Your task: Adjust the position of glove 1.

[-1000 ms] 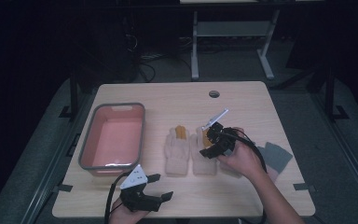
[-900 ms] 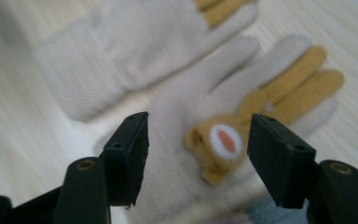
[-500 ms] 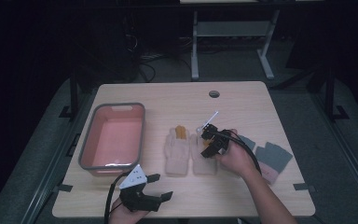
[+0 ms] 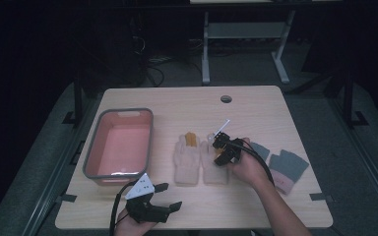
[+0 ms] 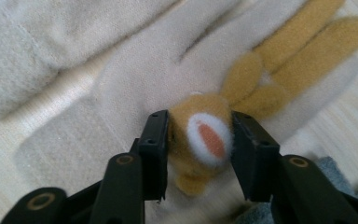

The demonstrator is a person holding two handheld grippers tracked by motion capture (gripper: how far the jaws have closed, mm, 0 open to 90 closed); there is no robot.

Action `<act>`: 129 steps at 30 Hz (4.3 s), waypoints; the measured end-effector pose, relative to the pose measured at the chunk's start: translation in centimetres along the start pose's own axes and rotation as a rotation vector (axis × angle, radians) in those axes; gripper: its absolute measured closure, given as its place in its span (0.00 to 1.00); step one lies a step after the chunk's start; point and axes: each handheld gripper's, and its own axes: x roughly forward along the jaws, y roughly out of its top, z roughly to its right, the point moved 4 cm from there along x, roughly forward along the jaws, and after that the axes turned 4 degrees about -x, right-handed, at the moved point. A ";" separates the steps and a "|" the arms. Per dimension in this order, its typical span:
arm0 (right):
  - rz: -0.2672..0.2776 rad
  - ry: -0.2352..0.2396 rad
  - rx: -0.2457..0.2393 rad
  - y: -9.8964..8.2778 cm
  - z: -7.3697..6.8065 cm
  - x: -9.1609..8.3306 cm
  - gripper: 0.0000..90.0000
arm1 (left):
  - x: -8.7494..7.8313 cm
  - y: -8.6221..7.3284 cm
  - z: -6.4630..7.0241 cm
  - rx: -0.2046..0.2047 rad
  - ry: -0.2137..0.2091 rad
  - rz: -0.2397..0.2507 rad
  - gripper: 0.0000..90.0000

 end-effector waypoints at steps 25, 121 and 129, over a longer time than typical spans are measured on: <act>0.070 0.019 -0.006 1.6 -0.5 -4.4 0.71 | -0.4 0.1 0.0 -0.001 0.009 0.021 0.24; 0.032 0.046 -0.202 9.2 -5.6 2.4 0.48 | -0.5 0.2 -0.3 -0.050 0.014 0.028 0.23; 0.049 0.068 -0.140 6.9 -4.1 1.6 0.47 | 0.2 0.3 -0.2 -0.074 0.014 0.019 0.23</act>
